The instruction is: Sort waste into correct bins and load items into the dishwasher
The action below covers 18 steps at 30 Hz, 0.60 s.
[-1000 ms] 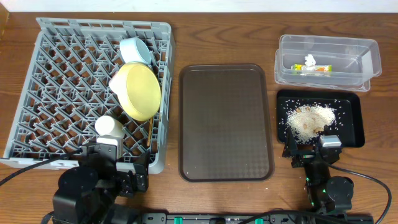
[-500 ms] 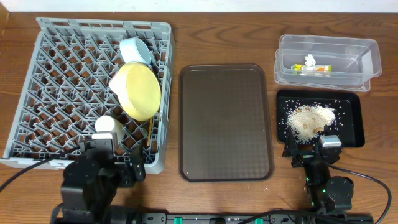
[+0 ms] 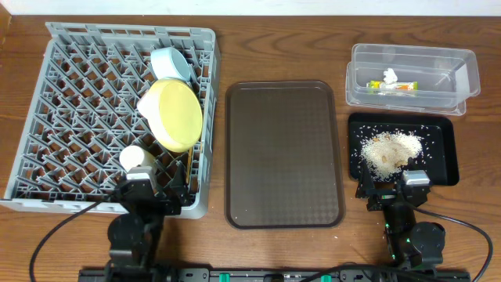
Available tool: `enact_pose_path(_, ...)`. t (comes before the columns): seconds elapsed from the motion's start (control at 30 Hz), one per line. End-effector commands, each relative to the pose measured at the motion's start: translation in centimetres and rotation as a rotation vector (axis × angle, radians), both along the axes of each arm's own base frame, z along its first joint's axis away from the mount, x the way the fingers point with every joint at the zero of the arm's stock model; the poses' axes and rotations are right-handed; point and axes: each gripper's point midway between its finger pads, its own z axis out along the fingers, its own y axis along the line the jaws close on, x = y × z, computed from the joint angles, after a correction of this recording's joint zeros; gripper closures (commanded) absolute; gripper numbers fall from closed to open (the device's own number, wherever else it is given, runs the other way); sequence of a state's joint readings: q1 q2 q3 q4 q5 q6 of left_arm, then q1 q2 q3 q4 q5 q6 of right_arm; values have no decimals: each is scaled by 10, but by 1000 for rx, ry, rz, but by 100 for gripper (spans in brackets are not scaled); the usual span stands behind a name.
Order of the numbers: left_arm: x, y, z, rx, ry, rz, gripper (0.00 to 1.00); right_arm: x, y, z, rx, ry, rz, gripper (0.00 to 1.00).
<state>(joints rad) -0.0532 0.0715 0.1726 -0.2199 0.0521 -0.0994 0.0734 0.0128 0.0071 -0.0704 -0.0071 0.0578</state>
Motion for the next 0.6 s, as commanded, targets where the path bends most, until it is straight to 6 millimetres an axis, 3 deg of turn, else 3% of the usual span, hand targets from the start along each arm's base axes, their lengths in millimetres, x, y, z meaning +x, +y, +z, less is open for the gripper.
enact_pose_path(0.0, 7, 5, 0, 10, -97, 22, 5, 0, 3, -2, -14, 4, 14, 1)
enact_pose_path(0.1, 12, 7, 2, 11, -185, 33, 5, 0, 3, -2, -14, 4, 14, 1)
enact_pose_path(0.23, 12, 8, -1, 103, -171, 24, 5, 0, 3, -2, -14, 4, 14, 1)
enact_pose_path(0.37, 9, 8, -31, 115, -50, 17, 5, 0, 3, -2, -14, 4, 14, 1)
enact_pose_path(0.57, 9, 9, -29, 116, -57, 23, 5, 0, 3, -2, -14, 4, 14, 1)
